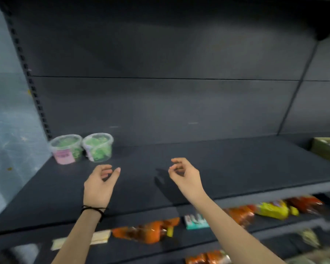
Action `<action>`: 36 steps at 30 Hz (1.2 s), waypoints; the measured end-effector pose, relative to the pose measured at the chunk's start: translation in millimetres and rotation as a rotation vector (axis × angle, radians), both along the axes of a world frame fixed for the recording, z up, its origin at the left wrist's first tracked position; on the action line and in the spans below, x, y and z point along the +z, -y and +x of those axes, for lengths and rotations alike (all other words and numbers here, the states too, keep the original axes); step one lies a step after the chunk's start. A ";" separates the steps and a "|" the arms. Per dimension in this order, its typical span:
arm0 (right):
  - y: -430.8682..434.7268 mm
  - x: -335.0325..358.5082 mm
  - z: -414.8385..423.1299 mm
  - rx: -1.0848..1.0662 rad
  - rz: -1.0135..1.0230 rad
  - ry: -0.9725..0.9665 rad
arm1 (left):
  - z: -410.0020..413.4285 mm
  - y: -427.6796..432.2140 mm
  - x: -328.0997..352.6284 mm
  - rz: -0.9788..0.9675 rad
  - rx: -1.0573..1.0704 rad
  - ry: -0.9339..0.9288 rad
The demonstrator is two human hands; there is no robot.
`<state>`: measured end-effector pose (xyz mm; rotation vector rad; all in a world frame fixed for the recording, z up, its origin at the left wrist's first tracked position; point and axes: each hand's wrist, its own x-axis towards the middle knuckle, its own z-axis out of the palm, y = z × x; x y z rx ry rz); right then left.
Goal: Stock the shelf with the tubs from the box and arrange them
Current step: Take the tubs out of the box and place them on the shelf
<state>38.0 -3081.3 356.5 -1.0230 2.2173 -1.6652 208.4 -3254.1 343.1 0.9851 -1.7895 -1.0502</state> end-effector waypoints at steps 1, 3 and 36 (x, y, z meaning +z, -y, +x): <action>-35.0 1.3 -6.0 -0.018 0.012 -0.009 | -10.8 -29.0 -0.5 -0.002 -0.034 0.004; -102.7 0.7 -19.3 -0.069 0.037 -0.035 | -33.3 -86.0 -3.3 -0.002 -0.113 -0.008; -613.9 -371.1 -334.2 -0.372 0.755 0.519 | -429.8 -570.4 -347.6 0.336 -0.678 0.648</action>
